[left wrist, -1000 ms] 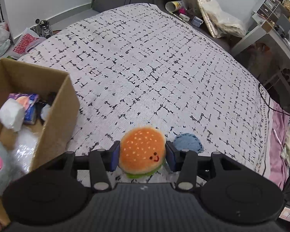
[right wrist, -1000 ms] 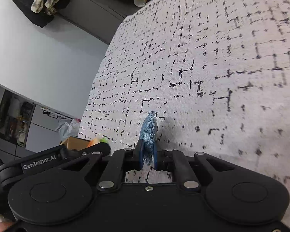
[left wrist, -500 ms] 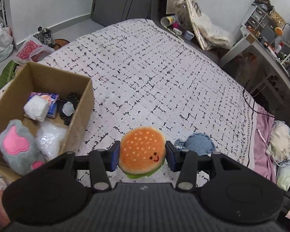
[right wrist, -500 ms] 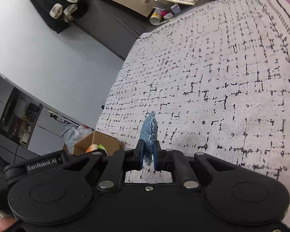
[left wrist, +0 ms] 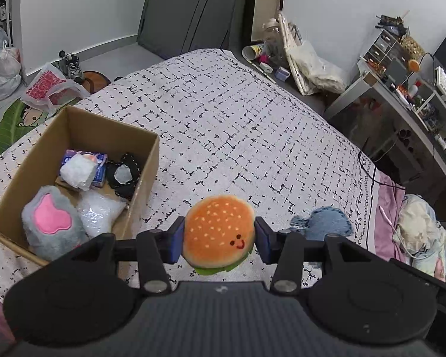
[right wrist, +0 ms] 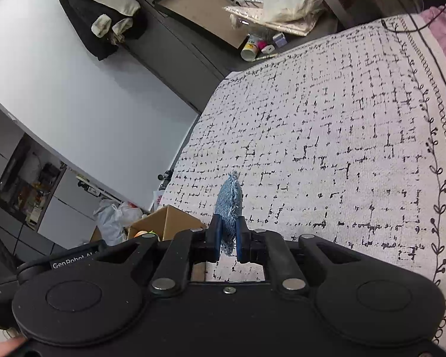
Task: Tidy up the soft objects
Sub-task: 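Carry the hamburger plush with the left tool while the right tool carries the denim piece over the box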
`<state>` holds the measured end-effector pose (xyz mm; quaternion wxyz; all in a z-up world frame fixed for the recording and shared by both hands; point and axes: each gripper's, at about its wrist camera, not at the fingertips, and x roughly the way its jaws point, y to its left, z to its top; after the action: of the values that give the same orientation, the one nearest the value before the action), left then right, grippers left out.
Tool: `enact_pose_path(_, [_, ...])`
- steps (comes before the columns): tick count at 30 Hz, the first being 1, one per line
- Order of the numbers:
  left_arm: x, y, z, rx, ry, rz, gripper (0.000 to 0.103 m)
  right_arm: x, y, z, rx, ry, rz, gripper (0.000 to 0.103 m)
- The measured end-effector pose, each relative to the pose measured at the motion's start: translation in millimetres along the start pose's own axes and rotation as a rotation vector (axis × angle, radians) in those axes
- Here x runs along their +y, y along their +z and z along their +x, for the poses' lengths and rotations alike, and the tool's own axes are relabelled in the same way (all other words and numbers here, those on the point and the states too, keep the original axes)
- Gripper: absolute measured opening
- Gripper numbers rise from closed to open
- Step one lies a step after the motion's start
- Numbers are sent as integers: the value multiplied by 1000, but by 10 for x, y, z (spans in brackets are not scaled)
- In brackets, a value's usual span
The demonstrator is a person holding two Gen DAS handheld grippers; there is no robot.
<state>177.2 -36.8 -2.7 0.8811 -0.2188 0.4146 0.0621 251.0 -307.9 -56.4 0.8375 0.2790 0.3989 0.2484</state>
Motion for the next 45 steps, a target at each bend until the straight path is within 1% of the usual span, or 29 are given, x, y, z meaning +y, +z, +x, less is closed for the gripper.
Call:
enact_pose_path(7, [101,50,-125,-10,-22,-13,47,83,8,-100,-31,-13,1,10])
enact_pose_path(14, [202,92,-211,-15,-43,-9,47,194,-47,-123,-37,-22,-1,10])
enact_pose_path(21, [398,115,-222,-15,-52,-36,47,333,-81,-73,-35,-23,-10,10])
enact_pose_path(33, [777,188,-164,-1,-53,-93,47,632,-171,155,0,-33,-44,10])
enact_pose_path(45, [1265,378,-137,-7,-33,-161,47,1016,-279,483,53,-6,-76,10])
